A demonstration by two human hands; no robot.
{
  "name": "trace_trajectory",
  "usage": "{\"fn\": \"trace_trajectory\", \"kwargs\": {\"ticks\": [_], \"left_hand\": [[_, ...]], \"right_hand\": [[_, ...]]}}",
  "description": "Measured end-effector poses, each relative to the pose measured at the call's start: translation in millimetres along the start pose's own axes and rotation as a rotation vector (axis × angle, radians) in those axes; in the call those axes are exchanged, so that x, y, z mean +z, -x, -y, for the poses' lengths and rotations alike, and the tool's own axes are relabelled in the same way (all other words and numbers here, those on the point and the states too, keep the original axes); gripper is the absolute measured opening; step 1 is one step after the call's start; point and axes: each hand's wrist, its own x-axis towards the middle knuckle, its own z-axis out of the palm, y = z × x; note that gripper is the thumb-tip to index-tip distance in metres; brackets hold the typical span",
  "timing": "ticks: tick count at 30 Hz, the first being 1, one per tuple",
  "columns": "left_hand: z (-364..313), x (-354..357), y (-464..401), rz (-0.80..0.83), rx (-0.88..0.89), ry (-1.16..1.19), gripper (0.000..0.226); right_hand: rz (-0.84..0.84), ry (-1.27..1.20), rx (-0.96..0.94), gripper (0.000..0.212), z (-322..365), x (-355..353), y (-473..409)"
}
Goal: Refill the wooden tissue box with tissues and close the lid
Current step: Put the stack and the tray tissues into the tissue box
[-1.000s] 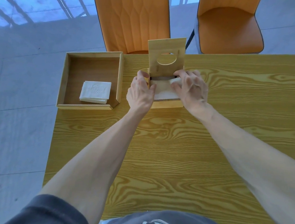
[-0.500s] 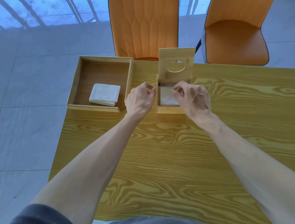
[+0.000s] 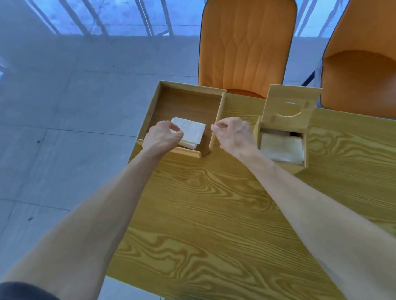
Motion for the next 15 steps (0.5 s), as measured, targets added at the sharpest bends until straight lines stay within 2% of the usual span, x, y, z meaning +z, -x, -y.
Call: {"fn": "trace_trajectory", "kwargs": {"ticks": [5, 9, 12, 15], "left_hand": [[11, -10, -24, 0.031, -0.022, 0.069, 0.042], [12, -9, -45, 0.077, -0.051, 0.072, 0.049], [13, -7, -57, 0.098, -0.081, 0.052, 0.053], [15, -4, -67, 0.100, -0.105, 0.038, 0.057]], "right_hand": [[0.012, 0.109, 0.076, 0.032, 9, 33, -22], [0.042, 0.207, 0.040, 0.027, 13, 51, -34], [0.114, 0.249, -0.004, 0.037, 17, 58, -35], [0.186, 0.322, -0.036, 0.036, 19, 62, -36]]}}
